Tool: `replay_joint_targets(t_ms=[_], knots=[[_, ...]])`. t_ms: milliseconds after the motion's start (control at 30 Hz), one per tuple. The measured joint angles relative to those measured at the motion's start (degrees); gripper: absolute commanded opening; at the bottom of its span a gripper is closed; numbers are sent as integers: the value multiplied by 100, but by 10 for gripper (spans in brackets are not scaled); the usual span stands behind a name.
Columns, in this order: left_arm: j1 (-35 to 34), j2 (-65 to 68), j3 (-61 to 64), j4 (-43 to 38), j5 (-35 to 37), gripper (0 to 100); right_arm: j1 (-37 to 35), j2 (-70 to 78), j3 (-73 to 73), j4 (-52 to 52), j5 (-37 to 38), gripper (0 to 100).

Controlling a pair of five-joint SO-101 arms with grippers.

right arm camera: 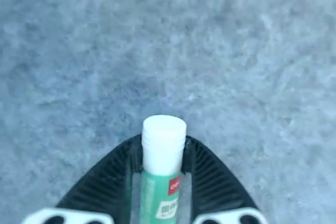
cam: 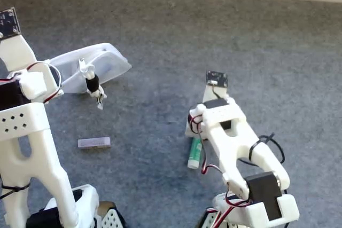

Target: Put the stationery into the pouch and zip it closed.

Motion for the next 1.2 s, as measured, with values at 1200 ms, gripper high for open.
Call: replay_joint_targets(t_ms=[1200], knots=[[0, -62, 132, -18, 0, 10, -2110, 35, -5433, 2699, -580, 5]])
